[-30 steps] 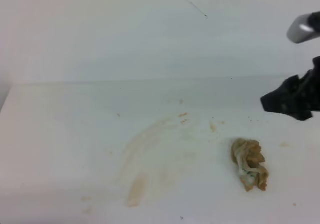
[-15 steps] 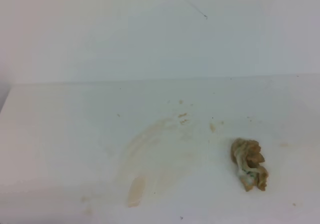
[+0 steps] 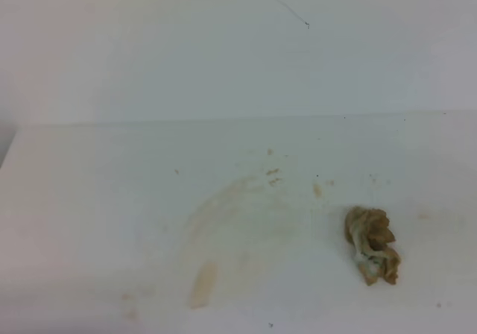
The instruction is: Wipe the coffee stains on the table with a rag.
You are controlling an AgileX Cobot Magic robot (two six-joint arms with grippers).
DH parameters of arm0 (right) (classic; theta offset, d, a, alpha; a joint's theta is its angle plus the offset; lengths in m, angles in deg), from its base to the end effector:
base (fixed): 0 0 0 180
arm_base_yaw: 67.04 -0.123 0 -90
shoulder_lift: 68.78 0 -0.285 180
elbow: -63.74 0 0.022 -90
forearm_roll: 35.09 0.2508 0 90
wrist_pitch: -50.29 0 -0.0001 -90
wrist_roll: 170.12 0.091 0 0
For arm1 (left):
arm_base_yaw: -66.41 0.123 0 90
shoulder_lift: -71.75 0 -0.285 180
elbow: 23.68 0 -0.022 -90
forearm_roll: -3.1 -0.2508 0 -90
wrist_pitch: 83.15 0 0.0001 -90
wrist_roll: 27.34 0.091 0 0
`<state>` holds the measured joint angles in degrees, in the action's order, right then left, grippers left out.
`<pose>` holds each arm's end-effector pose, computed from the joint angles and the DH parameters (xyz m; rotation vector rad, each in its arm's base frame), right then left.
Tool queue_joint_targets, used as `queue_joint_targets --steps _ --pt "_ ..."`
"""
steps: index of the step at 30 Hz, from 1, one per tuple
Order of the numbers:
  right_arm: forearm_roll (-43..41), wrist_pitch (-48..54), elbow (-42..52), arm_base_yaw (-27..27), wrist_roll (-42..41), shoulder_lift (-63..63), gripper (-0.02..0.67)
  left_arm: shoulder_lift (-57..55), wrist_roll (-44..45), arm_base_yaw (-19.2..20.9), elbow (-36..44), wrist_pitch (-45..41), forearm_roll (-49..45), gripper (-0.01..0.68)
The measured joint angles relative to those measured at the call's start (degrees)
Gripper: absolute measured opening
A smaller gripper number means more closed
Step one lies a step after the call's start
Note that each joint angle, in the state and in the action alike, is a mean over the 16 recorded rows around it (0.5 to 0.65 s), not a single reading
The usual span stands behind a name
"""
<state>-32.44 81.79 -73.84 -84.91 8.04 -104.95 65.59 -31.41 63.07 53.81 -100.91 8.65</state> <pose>0.0915 0.0318 0.3311 -0.3086 1.9032 0.2373 0.0524 -0.0058 0.1852 -0.0716 1.7708 -0.1866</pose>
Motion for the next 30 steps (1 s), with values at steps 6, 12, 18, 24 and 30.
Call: queue_joint_targets --steps 6,12,18,24,30 --pt "-0.69 1.5 0.45 0.56 -0.39 1.51 0.0 0.0 0.0 0.0 0.13 0.0 0.0 0.0" --pt "-4.22 -1.67 3.71 3.49 -1.42 6.96 -0.002 0.0 0.0 0.0 0.0 0.0 0.0 0.0" --pt "-9.05 -9.99 12.97 8.4 -2.42 16.21 -0.003 0.0 0.0 0.0 0.0 0.0 0.0 0.0" --pt "-11.87 -18.05 25.1 12.29 -2.62 24.85 -0.003 0.0 0.0 0.0 -0.13 0.0 0.0 0.0" --pt "-11.74 -19.59 33.34 13.61 -2.5 29.25 -0.003 0.0 0.0 0.0 0.13 0.0 0.0 0.0"
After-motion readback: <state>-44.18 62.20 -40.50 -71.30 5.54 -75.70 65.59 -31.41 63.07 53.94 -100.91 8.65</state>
